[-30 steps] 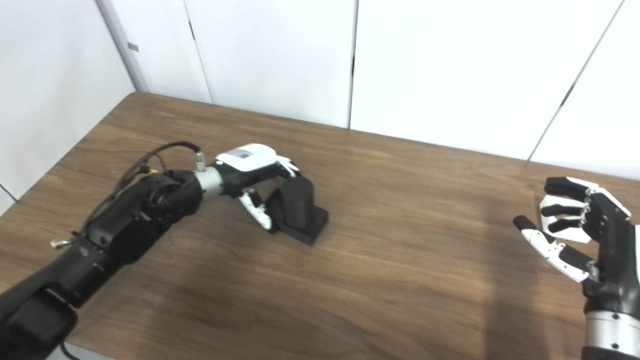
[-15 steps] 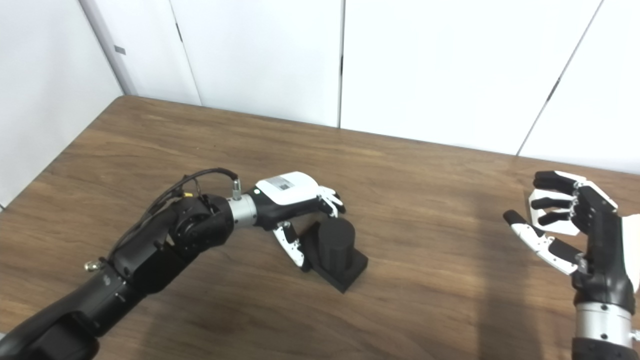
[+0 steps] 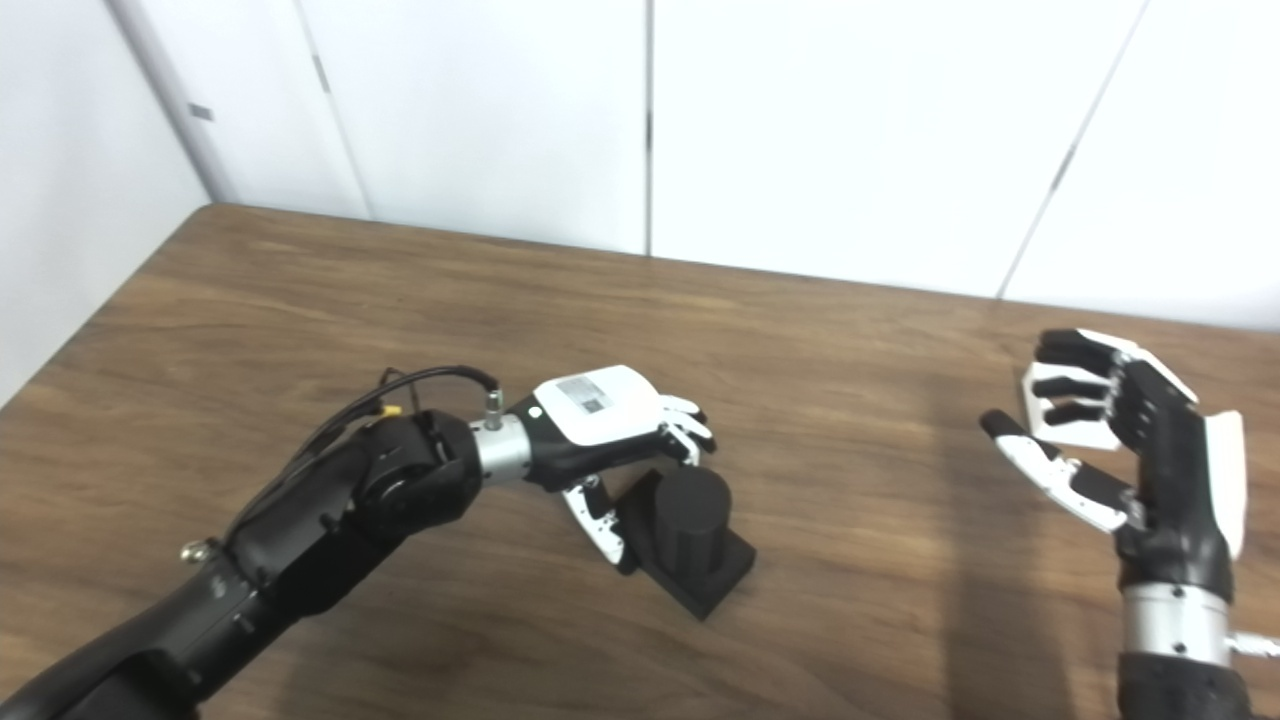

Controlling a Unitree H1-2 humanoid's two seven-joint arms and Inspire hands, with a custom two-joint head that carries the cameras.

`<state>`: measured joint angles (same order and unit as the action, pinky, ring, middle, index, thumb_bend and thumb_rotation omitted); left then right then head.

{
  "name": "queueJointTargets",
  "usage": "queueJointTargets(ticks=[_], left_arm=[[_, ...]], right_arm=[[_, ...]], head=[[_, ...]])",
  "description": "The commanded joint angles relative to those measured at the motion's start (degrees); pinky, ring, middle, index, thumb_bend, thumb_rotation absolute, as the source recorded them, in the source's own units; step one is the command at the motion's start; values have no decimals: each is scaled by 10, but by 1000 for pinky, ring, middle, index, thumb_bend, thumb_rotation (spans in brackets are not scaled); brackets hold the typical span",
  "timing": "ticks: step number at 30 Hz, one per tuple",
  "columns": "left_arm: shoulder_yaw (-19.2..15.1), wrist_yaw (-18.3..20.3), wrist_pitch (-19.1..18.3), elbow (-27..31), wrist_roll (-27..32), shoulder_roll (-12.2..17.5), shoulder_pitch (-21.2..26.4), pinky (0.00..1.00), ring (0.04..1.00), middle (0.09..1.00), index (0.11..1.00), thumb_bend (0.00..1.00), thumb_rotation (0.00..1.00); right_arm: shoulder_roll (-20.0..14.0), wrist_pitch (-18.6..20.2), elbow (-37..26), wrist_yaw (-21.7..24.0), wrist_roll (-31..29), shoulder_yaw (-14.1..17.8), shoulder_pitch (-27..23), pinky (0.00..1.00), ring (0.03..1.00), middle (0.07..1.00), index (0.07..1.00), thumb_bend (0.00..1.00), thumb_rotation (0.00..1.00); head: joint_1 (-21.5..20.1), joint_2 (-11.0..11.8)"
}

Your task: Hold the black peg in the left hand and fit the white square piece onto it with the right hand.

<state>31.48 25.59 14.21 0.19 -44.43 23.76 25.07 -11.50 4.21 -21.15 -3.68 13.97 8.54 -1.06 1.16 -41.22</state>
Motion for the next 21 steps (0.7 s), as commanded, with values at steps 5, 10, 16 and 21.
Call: queueJointTargets(ticks=[5, 10, 16, 21], left_arm=[[14, -3, 28, -21, -33, 35, -19, 806, 906, 858, 489, 525, 68], [-4, -27, 58, -34, -7, 60, -27, 791, 888, 837, 488, 525, 64], [-13, -40, 90, -50, -1, 82, -32, 763, 874, 827, 488, 525, 63], [-15, -61, 118, -69, -2, 91, -32, 741, 853, 815, 487, 525, 61]], right_arm=[[-16, -33, -7, 2, 25, -11, -30, 456, 584, 680, 666, 523, 0], [-64, 19, -18, 49, 108, -46, -70, 460, 601, 722, 701, 589, 14], [-136, 83, -34, 129, 196, -74, -138, 532, 679, 759, 717, 630, 101], [-211, 160, -18, 233, 266, -96, -204, 571, 771, 837, 770, 657, 176]], head=[[-124, 9], [-205, 27], [-283, 53], [-325, 73]])
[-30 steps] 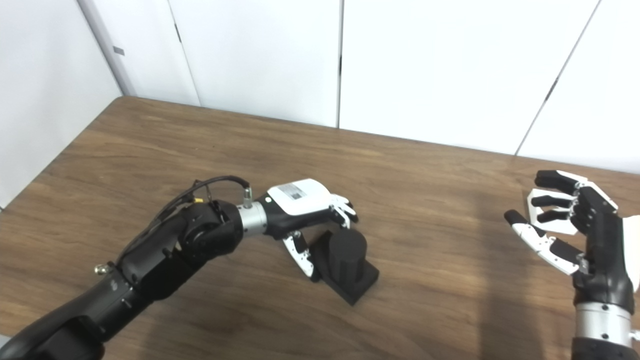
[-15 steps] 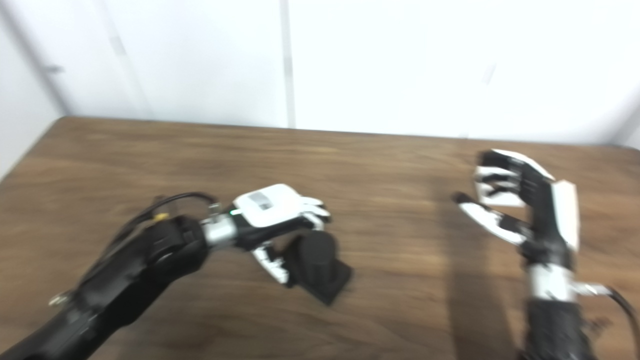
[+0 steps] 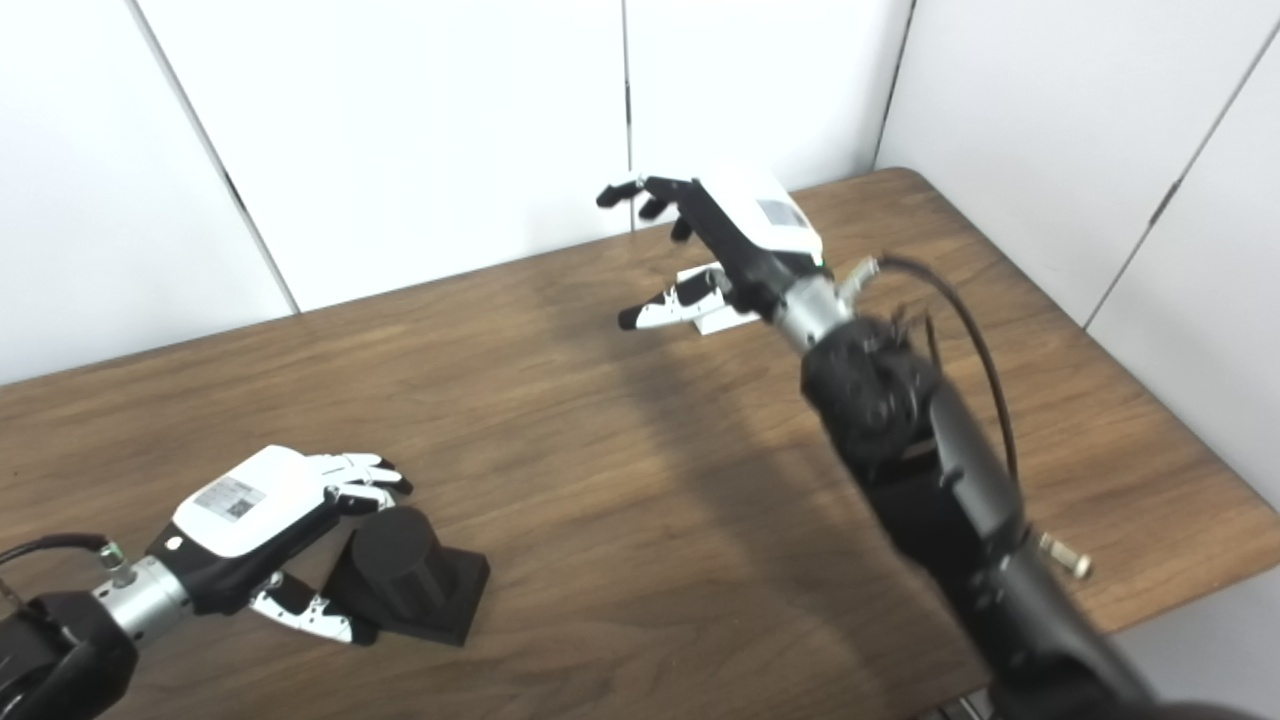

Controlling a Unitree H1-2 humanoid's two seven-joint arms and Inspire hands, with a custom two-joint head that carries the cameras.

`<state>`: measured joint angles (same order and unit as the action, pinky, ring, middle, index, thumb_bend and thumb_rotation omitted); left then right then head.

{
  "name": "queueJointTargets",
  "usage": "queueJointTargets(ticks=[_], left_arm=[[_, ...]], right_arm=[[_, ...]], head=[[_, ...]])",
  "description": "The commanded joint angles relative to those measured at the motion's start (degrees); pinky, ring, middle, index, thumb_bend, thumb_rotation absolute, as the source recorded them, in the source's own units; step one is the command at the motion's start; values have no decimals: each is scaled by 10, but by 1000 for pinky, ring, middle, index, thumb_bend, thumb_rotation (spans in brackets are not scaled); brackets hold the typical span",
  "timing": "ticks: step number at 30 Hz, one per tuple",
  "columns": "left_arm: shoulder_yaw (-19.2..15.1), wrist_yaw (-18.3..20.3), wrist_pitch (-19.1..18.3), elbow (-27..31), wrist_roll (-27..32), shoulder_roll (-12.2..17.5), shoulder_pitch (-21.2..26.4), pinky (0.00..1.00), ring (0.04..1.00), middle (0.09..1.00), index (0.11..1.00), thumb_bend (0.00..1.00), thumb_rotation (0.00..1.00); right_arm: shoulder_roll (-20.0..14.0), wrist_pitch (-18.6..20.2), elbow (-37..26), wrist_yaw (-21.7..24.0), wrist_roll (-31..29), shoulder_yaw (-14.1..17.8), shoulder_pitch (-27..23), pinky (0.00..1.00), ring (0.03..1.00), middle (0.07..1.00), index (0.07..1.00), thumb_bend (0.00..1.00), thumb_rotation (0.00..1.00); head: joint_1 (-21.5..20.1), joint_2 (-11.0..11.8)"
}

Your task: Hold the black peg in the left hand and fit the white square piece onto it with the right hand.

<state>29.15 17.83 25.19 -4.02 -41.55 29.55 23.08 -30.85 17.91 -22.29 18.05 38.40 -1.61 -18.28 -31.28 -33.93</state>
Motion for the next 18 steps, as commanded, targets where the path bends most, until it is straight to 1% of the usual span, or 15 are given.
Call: queueJointTargets(ticks=[1, 4, 6, 8, 10, 13, 14, 18], left_arm=[[8, 13, 11, -31, -30, 34, -12, 738, 851, 814, 487, 525, 61], [10, 6, 15, -42, -27, 37, -11, 740, 843, 805, 487, 524, 60], [14, -1, 16, -49, -24, 39, -10, 737, 841, 804, 487, 524, 60], [22, -17, 17, -57, -20, 43, -7, 730, 838, 804, 487, 524, 60], [30, -28, 17, -62, -20, 47, -5, 725, 837, 803, 486, 525, 61], [38, -31, 17, -61, -25, 53, -2, 731, 844, 810, 487, 525, 62], [40, -34, 17, -61, -25, 55, -2, 727, 842, 810, 487, 525, 62], [43, -35, 17, -62, -23, 59, -2, 732, 844, 816, 487, 525, 63]], right_arm=[[-28, 31, 8, 26, 29, 2, -44, 582, 783, 844, 778, 670, 178], [-53, 35, 56, 45, 51, -13, -71, 616, 809, 859, 799, 677, 176], [-63, 29, 88, 44, 54, -19, -83, 650, 826, 862, 799, 682, 165], [-72, 20, 118, 46, 55, -28, -97, 660, 833, 864, 800, 687, 164], [-81, 12, 148, 52, 54, -38, -111, 696, 867, 886, 816, 693, 163], [-93, 2, 192, 61, 54, -54, -133, 736, 894, 908, 830, 698, 181], [-97, 0, 207, 67, 55, -61, -142, 756, 902, 917, 837, 703, 206], [-105, 0, 241, 80, 55, -82, -164, 777, 912, 931, 848, 710, 247]], head=[[-7, 4], [-23, 16], [-26, 19], [-27, 21], [-28, 22], [-26, 23], [-26, 23], [-26, 23]])
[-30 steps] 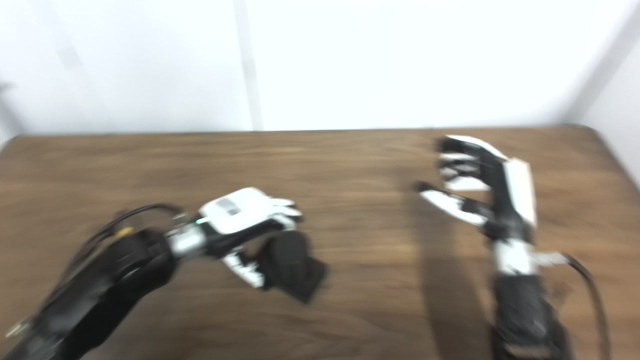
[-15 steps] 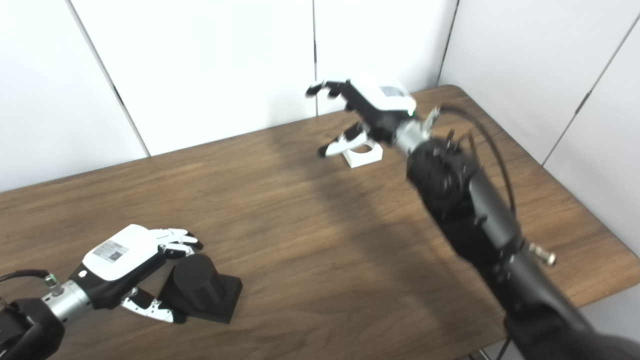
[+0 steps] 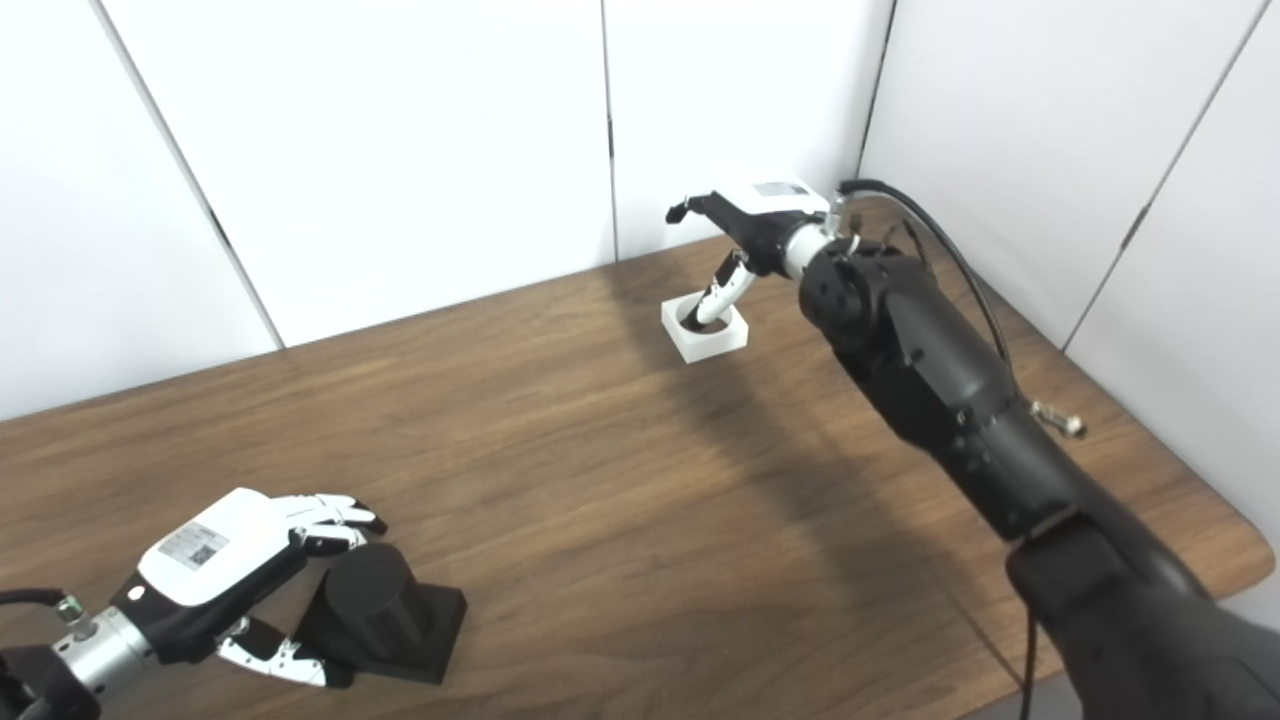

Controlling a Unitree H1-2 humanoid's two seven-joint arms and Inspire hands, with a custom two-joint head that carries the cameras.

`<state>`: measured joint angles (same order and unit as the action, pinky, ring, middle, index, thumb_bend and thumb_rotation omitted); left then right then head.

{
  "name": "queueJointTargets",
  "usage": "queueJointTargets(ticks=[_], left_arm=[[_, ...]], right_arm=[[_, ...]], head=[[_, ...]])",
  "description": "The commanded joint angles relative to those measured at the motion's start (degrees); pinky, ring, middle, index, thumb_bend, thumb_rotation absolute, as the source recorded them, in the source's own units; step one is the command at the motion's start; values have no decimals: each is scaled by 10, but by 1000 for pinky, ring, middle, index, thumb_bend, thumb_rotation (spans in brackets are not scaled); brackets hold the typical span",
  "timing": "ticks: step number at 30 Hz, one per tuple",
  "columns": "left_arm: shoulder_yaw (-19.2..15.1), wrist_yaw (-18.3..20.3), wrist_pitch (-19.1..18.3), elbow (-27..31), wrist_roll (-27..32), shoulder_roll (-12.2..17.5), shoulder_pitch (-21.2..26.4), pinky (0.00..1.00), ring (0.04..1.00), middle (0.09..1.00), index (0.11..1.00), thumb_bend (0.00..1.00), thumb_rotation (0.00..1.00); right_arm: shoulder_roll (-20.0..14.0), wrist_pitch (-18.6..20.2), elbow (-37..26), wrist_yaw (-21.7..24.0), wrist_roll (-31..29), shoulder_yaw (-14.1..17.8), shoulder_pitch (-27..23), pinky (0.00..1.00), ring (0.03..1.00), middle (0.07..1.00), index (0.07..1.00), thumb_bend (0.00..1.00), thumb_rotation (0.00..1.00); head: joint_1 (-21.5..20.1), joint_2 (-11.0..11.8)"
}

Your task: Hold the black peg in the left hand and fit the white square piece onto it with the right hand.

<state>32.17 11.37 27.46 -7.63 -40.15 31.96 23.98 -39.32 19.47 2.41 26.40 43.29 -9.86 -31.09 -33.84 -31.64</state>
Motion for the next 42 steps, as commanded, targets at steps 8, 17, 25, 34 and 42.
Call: queueJointTargets(ticks=[8, 17, 25, 34, 42], left_arm=[[17, 23, -6, -26, -36, 40, -14, 738, 853, 823, 488, 525, 64], [17, 19, -6, -27, -34, 40, -14, 763, 856, 826, 488, 525, 63], [19, 14, -6, -26, -32, 42, -15, 755, 856, 821, 488, 524, 64], [14, 20, -7, -20, -35, 40, -18, 763, 860, 821, 488, 525, 65], [10, 25, -7, -16, -29, 38, -22, 767, 856, 818, 488, 525, 65]], right_arm=[[-31, 9, 30, 65, -7, -27, -66, 776, 921, 959, 889, 741, 355], [-35, 10, 62, 85, -10, -35, -77, 776, 927, 965, 891, 716, 371], [-39, 8, 62, 88, -9, -38, -81, 799, 943, 975, 899, 704, 378], [-43, 16, 64, 125, -24, -43, -95, 863, 969, 990, 920, 767, 429], [-44, 14, 90, 155, -38, -53, -109, 773, 957, 995, 946, 906, 413]], head=[[2, 0], [8, -4], [13, -6], [14, -2], [18, -3]])
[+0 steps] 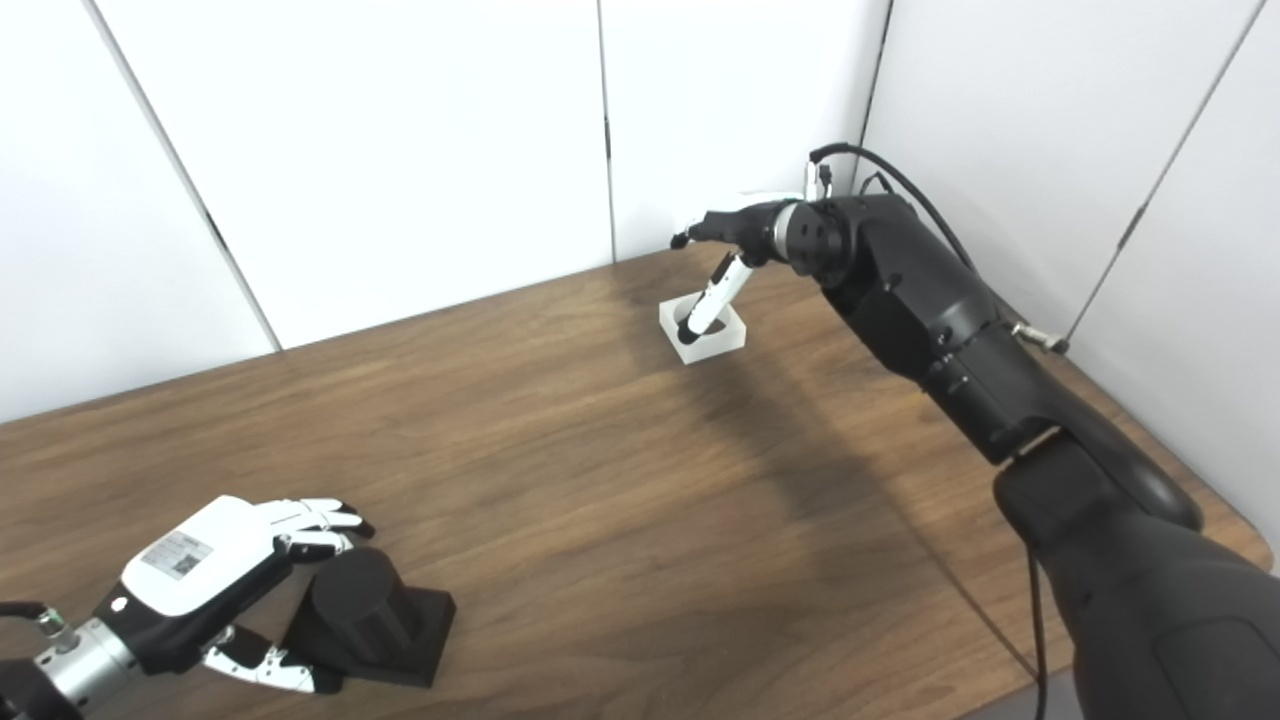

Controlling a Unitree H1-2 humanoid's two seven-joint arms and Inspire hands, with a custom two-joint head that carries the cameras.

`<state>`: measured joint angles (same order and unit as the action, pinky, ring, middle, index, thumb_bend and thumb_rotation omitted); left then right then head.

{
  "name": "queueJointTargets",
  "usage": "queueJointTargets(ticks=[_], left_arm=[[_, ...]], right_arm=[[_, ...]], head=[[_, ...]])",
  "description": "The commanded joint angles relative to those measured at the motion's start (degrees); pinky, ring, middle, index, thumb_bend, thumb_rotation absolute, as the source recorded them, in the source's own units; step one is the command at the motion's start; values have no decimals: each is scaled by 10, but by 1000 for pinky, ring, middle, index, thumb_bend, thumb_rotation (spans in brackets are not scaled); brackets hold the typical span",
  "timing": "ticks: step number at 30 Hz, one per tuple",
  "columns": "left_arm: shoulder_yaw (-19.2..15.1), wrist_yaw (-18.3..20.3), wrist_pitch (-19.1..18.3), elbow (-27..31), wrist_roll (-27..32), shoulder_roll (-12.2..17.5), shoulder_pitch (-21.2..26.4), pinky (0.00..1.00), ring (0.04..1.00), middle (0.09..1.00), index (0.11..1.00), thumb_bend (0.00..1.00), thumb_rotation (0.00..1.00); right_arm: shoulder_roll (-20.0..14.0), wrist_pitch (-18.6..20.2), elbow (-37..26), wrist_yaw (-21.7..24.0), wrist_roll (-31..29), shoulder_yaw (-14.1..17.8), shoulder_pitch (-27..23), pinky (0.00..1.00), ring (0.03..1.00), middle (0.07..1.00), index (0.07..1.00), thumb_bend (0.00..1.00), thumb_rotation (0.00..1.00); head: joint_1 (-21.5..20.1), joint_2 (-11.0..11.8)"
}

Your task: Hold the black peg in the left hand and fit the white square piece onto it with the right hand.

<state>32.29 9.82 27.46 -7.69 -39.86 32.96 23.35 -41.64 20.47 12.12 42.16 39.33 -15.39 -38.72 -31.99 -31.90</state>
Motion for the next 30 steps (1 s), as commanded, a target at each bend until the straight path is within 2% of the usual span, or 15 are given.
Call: queueJointTargets(ticks=[1, 5, 10, 13, 16, 30], left_arm=[[8, 45, -9, -15, -31, 27, -16, 767, 860, 820, 488, 524, 65], [6, 47, -8, -13, -30, 27, -18, 761, 857, 816, 488, 524, 65], [7, 48, -8, -9, -35, 29, -17, 746, 858, 818, 488, 524, 67], [4, 51, -8, -7, -29, 28, -19, 744, 855, 812, 488, 524, 66], [1, 56, -10, -5, -29, 25, -20, 745, 857, 813, 488, 524, 65], [-8, 78, -11, 7, -24, 23, -24, 741, 859, 818, 488, 524, 66]], right_arm=[[-20, 2, -4, -2, 3, -1, -34, 758, 946, 991, 944, 945, 402], [-17, 6, 4, 0, 4, -9, -37, 769, 947, 992, 944, 998, 373], [-12, 10, 11, -6, 13, -21, -38, 785, 966, 1000, 946, 1000, 374], [-8, 10, 19, -14, 19, -28, -38, 883, 994, 1000, 945, 1000, 385], [-5, 5, 27, -21, 26, -34, -38, 929, 1000, 1000, 947, 1000, 382], [3, -9, 65, -40, 44, -66, -42, 899, 984, 1000, 950, 1000, 337]], head=[[0, -1], [1, -1], [1, -2], [1, -2], [3, -3], [5, -3]])
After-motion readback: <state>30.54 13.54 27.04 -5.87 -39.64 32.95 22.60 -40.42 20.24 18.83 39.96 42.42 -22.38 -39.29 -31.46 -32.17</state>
